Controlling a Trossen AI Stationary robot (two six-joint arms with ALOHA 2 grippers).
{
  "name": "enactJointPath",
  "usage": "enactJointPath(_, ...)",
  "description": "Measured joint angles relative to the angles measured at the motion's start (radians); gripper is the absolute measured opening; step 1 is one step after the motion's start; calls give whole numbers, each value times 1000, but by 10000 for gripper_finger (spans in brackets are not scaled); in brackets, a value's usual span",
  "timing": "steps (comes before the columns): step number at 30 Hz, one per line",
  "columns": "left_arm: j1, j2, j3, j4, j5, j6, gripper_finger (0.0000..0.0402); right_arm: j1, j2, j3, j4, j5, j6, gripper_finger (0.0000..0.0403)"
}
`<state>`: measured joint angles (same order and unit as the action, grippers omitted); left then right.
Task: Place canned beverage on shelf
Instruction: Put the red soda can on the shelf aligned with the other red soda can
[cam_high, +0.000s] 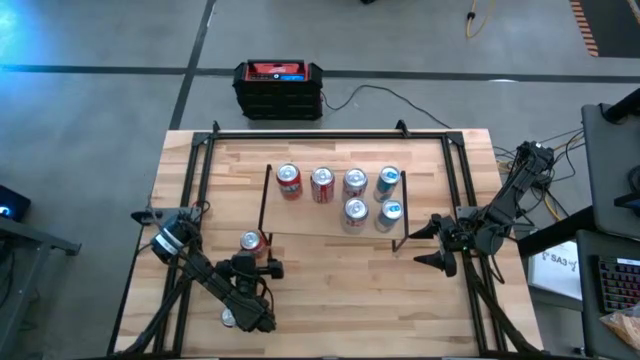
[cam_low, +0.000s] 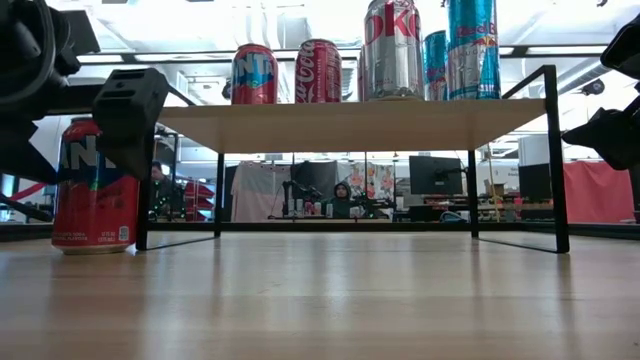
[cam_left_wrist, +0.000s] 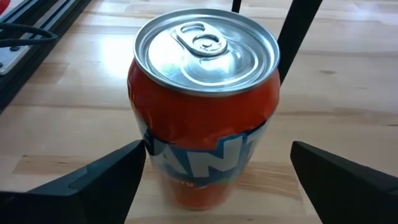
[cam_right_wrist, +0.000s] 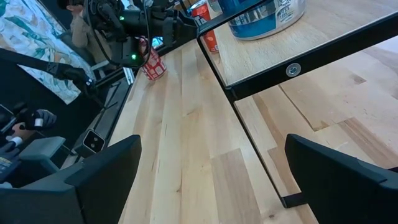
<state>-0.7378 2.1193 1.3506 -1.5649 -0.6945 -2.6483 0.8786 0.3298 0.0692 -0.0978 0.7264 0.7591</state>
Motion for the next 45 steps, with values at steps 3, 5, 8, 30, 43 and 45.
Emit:
enactJointPath(3, 0, 0, 0, 8, 2, 9, 370, 0, 0, 0, 0, 0, 0, 384)
enactJointPath(5, -1, 0, -4, 17, 4, 11, 355, 0, 0, 0, 0, 0, 0, 384)
enactJointPath(8, -1, 0, -6, 28, 5, 14, 326, 0, 0, 0, 0, 0, 0, 384)
enactJointPath(30, -43, 1, 15, 71, 26, 41, 212, 0, 0, 0, 0, 0, 0, 384)
enactJointPath(43, -77, 1, 28, 6, -73, 40, 377, 0, 0, 0, 0, 0, 0, 384)
enactJointPath(45, -74, 1, 28, 3, -85, 40, 393, 0, 0, 0, 0, 0, 0, 384)
